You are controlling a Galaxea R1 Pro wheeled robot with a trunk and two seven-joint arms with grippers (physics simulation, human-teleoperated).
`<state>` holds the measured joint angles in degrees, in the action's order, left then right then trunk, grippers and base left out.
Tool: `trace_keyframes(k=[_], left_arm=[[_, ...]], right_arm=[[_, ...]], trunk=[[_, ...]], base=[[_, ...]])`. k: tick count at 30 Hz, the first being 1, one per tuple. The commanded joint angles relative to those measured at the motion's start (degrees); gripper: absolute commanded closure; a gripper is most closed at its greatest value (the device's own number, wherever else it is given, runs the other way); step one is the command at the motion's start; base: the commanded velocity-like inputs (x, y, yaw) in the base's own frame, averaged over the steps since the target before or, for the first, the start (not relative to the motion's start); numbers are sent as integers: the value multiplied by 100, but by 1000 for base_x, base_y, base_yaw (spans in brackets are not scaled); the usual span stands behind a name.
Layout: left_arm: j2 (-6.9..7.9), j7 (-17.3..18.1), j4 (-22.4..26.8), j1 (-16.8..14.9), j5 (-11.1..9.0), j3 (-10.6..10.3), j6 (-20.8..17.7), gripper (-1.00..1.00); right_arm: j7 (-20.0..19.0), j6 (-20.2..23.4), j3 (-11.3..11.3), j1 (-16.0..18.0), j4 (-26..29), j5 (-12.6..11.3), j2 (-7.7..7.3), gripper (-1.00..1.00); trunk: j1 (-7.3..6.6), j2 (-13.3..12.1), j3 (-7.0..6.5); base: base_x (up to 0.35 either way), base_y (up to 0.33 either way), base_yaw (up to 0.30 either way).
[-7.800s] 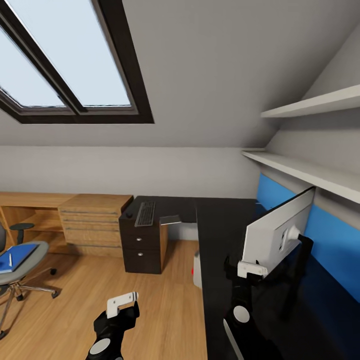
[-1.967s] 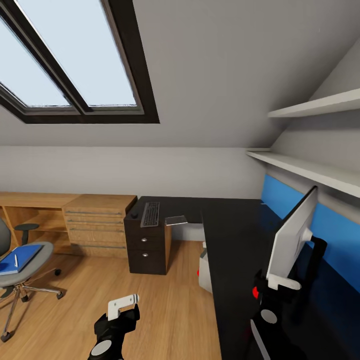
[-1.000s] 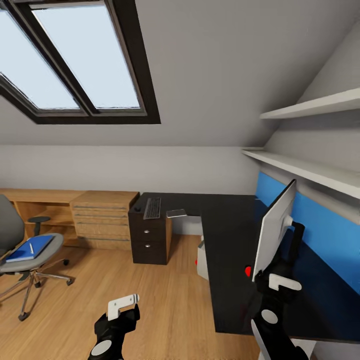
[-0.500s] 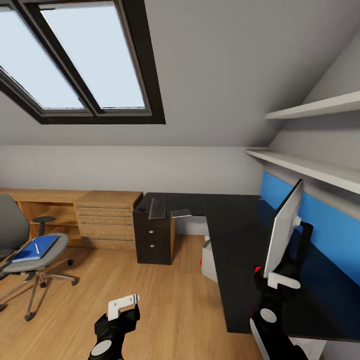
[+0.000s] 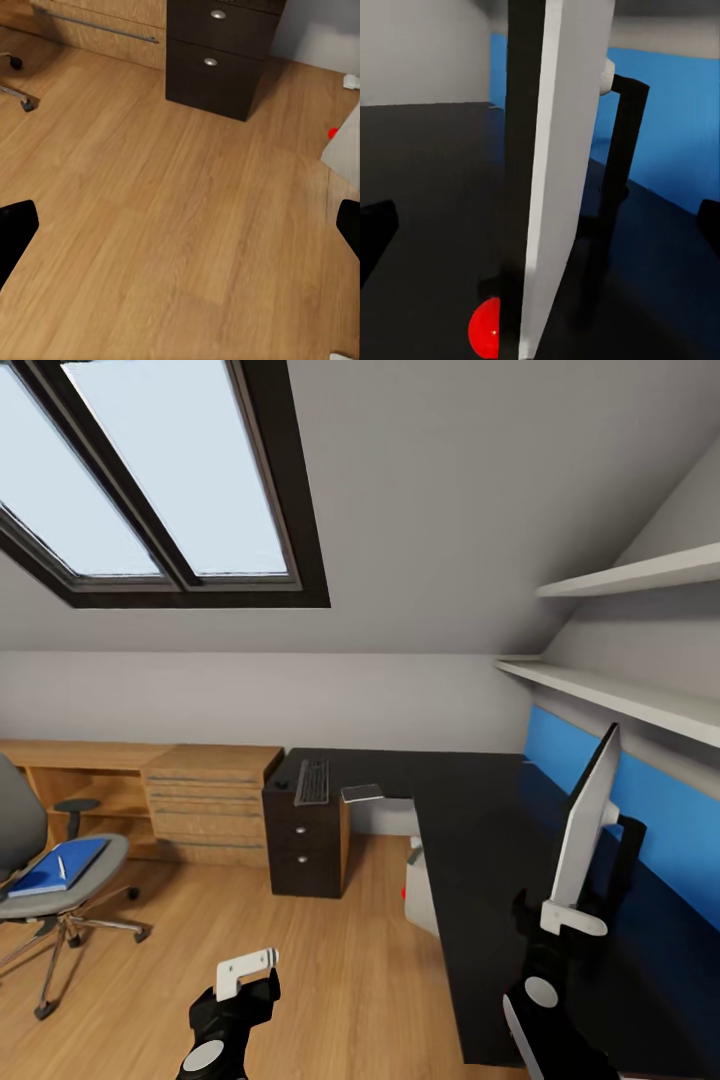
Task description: In the bedroom, organize the workspace by keeping the computer under the desk, ensuring the monitor is on the desk, placing the keyboard on the desk next to the monitor, placing the mouse on the desk next to the keyboard, moving the folder from the swivel chair onto the desk next to the mouse, stacking the notebook on top of the folder with the pen on top of the notebook, and positioning the swivel chair next to the desk.
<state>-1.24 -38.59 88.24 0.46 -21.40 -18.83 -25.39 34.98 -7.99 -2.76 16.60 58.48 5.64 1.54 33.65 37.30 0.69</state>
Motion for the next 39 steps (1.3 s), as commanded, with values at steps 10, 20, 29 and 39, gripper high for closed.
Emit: trace_keyframes(k=[10,20,29,39], left_arm=[[1,-50,-31,-2,-42,-14,-17,-100],[-8,-39,-69,-2,-47,-20,-18,-100],[-7,-41,-70,-2,-48,-19,-18,-100],[-7,-51,-75,-2,-48,-22,-18,-100]], right_arm=[[28,-62,-14,1,-4,60,4,-100],[35,-62,-21,2,-12,65,4,-100],[35,-62,-23,1,-12,62,4,-100],[35,-62,-23,1,-12,63,4,-100]], trunk=[[4,6,7],[4,6,7],[4,6,7],[4,6,7]], base=[[163,0,0],[94,0,0],[40,-85,0],[12,-72,0]])
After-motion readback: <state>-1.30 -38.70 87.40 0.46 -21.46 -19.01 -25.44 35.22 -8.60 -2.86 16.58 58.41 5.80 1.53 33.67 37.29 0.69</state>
